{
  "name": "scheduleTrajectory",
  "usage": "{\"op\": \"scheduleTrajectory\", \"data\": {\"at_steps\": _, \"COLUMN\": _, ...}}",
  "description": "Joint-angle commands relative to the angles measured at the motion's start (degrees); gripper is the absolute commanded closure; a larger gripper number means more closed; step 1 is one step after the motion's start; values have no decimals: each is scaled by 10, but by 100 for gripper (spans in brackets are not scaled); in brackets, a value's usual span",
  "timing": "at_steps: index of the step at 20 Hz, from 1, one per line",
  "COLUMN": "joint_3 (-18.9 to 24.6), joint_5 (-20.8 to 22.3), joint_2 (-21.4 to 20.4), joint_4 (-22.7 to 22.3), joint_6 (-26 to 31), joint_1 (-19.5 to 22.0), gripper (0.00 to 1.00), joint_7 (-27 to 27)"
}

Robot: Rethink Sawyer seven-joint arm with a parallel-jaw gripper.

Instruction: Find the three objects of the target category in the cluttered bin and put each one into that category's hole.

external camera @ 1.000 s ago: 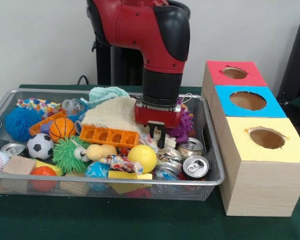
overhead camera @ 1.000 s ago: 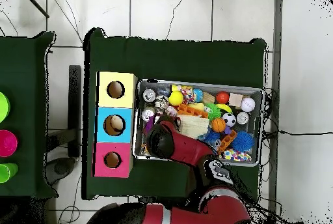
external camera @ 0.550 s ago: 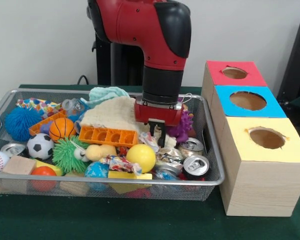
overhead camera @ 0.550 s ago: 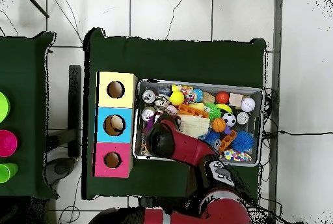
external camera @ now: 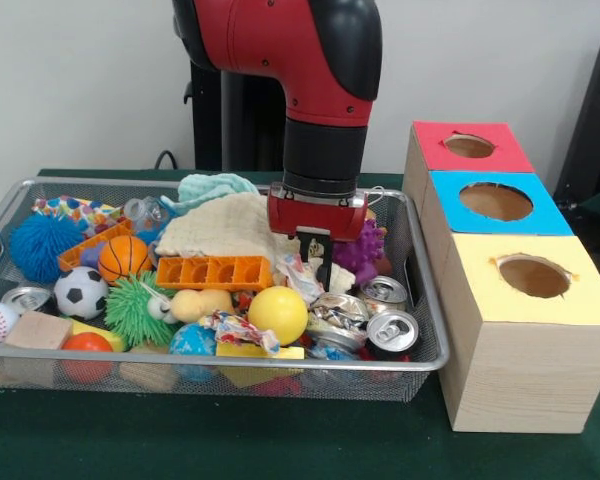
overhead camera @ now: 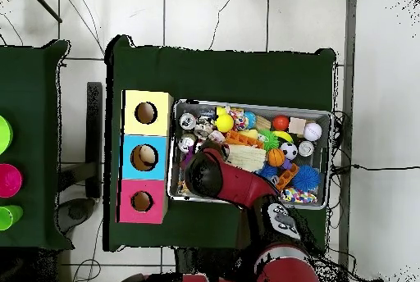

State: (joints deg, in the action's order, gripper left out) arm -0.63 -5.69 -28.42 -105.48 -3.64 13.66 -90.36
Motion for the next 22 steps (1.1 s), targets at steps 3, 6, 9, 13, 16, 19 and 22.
{"op": "scheduleTrajectory", "data": {"at_steps": 3, "joint_3": 47, "joint_5": -19, "joint_2": 4, "joint_4": 23, "joint_6": 28, "joint_1": 4, "gripper": 100, "joint_7": -110}}
{"op": "scheduleTrajectory", "data": {"at_steps": 6, "joint_3": 50, "joint_5": -20, "joint_2": 11, "joint_4": 28, "joint_6": 27, "joint_1": 8, "gripper": 100, "joint_7": -110}}
{"op": "scheduleTrajectory", "data": {"at_steps": 9, "joint_3": 45, "joint_5": -23, "joint_2": 15, "joint_4": 23, "joint_6": 20, "joint_1": 3, "gripper": 100, "joint_7": -116}}
{"op": "scheduleTrajectory", "data": {"at_steps": 13, "joint_3": 26, "joint_5": -28, "joint_2": -2, "joint_4": -3, "joint_6": 48, "joint_1": -8, "gripper": 100, "joint_7": -119}}
{"op": "scheduleTrajectory", "data": {"at_steps": 16, "joint_3": 7, "joint_5": -32, "joint_2": -48, "joint_4": -41, "joint_6": 84, "joint_1": -22, "gripper": 100, "joint_7": -125}}
{"op": "scheduleTrajectory", "data": {"at_steps": 19, "joint_3": -16, "joint_5": -37, "joint_2": -89, "joint_4": -60, "joint_6": 130, "joint_1": -39, "gripper": 100, "joint_7": -127}}
{"op": "scheduleTrajectory", "data": {"at_steps": 22, "joint_3": -30, "joint_5": -39, "joint_2": -106, "joint_4": -65, "joint_6": 156, "joint_1": -50, "gripper": 100, "joint_7": -126}}
